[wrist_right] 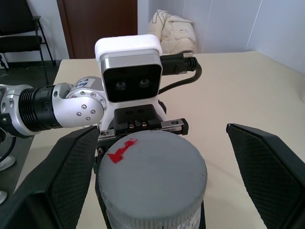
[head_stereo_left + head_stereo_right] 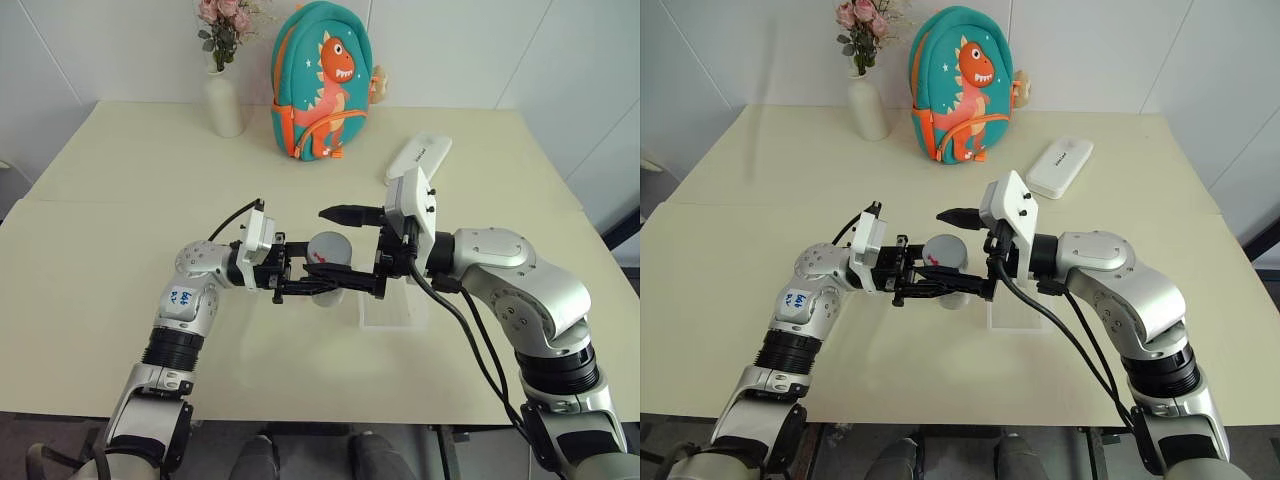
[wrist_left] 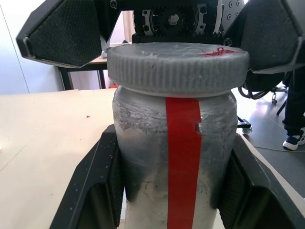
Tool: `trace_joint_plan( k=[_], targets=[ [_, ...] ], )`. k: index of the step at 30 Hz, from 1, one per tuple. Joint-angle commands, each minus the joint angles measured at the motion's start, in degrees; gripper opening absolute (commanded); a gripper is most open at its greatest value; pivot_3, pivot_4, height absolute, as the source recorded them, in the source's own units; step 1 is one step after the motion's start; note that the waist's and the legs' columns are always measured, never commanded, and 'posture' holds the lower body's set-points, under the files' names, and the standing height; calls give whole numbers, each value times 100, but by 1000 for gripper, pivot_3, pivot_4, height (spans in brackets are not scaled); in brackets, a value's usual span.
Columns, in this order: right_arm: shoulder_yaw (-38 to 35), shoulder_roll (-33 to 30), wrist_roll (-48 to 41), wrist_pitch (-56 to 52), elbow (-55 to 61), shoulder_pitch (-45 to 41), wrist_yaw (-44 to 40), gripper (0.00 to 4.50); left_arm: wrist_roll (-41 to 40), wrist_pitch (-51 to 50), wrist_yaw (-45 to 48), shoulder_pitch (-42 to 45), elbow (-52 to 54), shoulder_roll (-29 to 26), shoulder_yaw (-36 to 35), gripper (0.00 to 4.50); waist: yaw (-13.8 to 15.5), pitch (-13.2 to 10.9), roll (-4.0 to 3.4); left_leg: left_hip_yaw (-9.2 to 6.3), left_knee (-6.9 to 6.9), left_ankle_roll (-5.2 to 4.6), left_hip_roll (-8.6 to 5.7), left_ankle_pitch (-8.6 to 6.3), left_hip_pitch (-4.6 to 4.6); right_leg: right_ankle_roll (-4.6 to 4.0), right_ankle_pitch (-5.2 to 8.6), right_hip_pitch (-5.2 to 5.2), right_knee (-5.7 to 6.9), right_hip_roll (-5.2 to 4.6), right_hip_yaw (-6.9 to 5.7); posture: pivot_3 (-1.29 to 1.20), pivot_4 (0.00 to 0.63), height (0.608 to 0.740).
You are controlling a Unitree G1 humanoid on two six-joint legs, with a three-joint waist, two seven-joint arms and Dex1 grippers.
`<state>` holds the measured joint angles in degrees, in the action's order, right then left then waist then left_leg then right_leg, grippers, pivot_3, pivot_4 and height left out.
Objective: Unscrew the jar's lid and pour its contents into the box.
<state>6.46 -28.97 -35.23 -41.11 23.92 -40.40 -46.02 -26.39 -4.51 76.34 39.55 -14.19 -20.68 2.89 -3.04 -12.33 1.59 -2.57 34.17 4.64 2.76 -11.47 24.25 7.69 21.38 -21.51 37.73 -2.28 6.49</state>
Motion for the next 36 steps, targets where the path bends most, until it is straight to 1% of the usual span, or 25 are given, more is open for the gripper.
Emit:
trace_joint_plan(
  k=[1,12,15,19,27,36],
  targets=[
    [-23,34,-14,112,114,-108,-34,4477,-39,28,-8,18,133,19,-14,2046,0,0,0,0,0,0,0,0,0,0,0,0,0,0,0,0,150,740],
    [-53,119,-20,131,176,-25,-7,4477,-67,-48,-75,15,201,16,-27,2046,0,0,0,0,0,0,0,0,0,0,0,0,0,0,0,0,150,740],
    [-68,141,-44,131,195,0,-1,3900,-61,-30,-60,21,183,10,-28,2046,-1,0,0,0,0,0,0,0,0,0,0,0,0,0,0,0,150,740],
    [-63,141,-43,125,212,31,-16,2579,-63,-31,-67,27,178,11,-29,2046,1,0,0,0,0,0,0,0,0,0,0,0,0,0,0,0,150,740],
    [-80,99,-40,126,164,-97,-66,2561,-57,-33,-79,31,184,19,-19,2046,0,0,0,0,0,0,0,0,0,0,0,0,0,0,0,0,150,740],
    [-339,49,-59,255,-198,-664,-221,2561,-54,-71,-61,-83,204,39,65,2046,1,0,0,-1,0,0,0,0,0,0,0,0,1,0,-1,0,150,740]
  ],
)
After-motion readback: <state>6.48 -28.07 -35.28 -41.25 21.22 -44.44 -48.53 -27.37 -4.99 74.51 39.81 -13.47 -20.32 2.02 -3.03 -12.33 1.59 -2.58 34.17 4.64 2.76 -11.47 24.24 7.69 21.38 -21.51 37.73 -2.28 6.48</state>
